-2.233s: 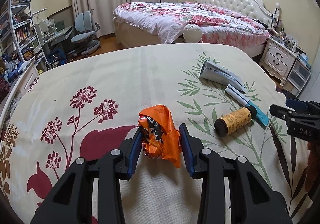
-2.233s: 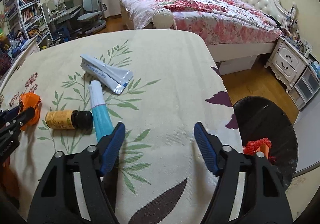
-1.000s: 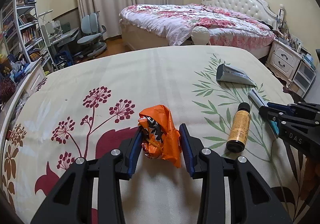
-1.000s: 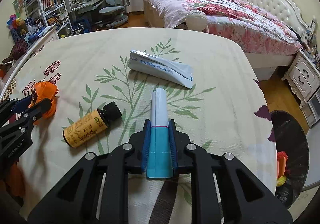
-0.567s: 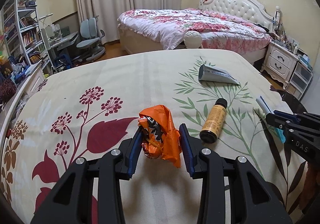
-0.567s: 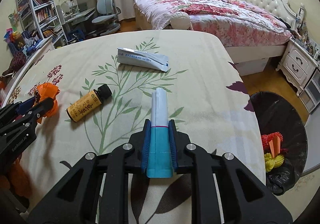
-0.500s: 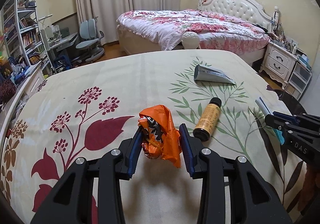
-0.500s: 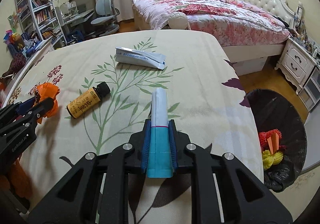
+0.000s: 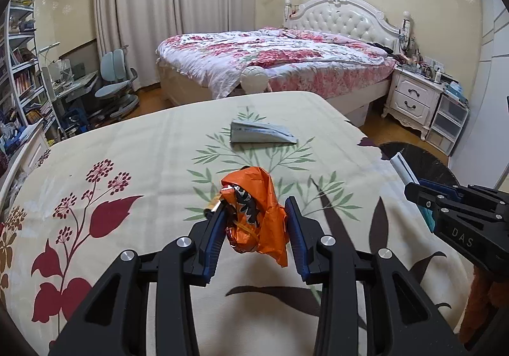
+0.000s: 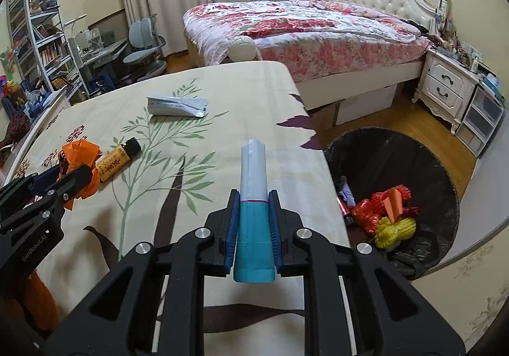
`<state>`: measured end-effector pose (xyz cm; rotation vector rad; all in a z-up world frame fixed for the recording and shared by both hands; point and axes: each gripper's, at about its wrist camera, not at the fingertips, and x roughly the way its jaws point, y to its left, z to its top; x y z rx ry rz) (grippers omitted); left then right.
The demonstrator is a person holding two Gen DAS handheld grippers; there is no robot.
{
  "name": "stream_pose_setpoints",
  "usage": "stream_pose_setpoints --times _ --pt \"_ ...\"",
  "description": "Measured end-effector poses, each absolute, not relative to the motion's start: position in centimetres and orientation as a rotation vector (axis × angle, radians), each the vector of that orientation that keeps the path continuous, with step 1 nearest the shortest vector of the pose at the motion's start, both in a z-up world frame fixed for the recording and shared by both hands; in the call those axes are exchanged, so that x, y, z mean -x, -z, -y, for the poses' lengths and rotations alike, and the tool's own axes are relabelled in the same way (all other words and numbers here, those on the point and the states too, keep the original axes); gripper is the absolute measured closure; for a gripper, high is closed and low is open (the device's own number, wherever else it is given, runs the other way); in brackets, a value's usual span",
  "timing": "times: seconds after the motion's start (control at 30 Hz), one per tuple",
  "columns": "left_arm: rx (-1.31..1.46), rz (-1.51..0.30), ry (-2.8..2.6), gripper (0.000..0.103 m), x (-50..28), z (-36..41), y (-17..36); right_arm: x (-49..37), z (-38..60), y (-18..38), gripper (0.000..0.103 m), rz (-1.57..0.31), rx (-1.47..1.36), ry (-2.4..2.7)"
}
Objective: Collect trash
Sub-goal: 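Carry the orange bag and white-and-teal tube over the bin and open both tools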
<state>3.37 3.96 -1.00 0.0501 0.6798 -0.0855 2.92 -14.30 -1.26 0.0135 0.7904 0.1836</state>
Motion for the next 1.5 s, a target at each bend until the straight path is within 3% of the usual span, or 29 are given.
stream_pose_setpoints --times 0.83,1.5 --pt "-0.151 -0.606 0.35 0.065 -9.0 12.4 0.4 -5.4 28.0 1.8 0.085 -0.723 -0.107 0.127" --pt "-0.21 -0.664 0.369 0.065 -13.9 18.7 2.9 -8.5 32.0 4.2 0.085 -0.757 -0.157 0.209"
